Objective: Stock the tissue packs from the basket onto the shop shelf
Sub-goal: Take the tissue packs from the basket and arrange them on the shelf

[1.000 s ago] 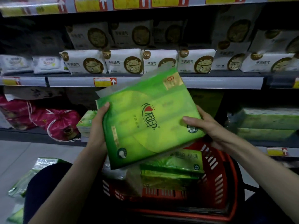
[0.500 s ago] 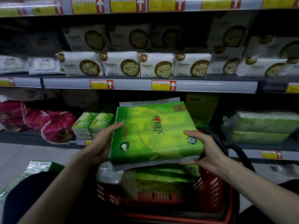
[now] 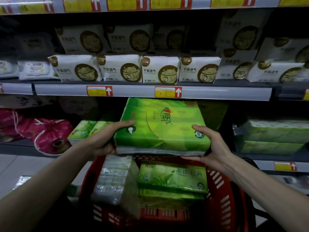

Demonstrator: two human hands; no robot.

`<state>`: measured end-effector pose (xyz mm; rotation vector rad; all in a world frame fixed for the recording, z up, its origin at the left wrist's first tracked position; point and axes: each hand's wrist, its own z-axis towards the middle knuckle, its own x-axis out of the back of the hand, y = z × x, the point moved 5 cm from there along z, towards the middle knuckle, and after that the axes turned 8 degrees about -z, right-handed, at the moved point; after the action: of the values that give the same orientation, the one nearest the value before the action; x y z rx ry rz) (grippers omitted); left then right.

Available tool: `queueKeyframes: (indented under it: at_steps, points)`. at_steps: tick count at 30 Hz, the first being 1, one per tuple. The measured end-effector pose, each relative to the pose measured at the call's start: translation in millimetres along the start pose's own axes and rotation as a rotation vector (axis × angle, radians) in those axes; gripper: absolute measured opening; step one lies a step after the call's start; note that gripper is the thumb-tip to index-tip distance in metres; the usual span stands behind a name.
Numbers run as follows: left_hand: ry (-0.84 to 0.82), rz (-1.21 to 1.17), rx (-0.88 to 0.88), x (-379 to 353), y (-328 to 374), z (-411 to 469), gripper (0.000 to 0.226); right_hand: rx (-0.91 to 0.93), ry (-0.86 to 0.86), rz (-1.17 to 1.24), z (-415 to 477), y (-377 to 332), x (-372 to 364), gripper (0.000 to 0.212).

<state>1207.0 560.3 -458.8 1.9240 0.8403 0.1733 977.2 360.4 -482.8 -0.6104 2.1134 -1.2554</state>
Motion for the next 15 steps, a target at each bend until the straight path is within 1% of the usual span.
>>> queueKeyframes:
  at_steps: [3, 5, 8, 10, 12, 15]
  points:
    - [0.054, -0.09, -0.082, -2.7, 3.8, 22.6, 0.046, 0.02, 0.018, -0.02, 17.8, -10.2, 0.8, 0.031]
    - [0.096, -0.195, -0.168, -2.4, 1.2, 38.1, 0.046, 0.032, 0.018, -0.032, 27.6, -16.4, 1.1, 0.028]
    - [0.155, -0.343, -0.248, -1.3, -3.1, 56.4, 0.047, 0.043, 0.025, -0.016, 42.8, -23.3, 7.2, 0.028]
    - [0.191, -0.391, -0.27, 3.6, -3.0, 65.4, 0.046, 0.034, 0.019, 0.006, 53.1, -26.2, 10.3, 0.031]
    - [0.167, -0.417, -0.254, 5.3, -3.9, 75.1, 0.048, 0.013, 0.011, 0.033, 62.9, -26.7, 13.1, 0.033]
    - [0.069, -0.416, -0.223, 0.6, -4.0, 86.7, 0.054, 0.011, -0.038, 0.13, 74.3, -25.4, 17.6, 0.027]
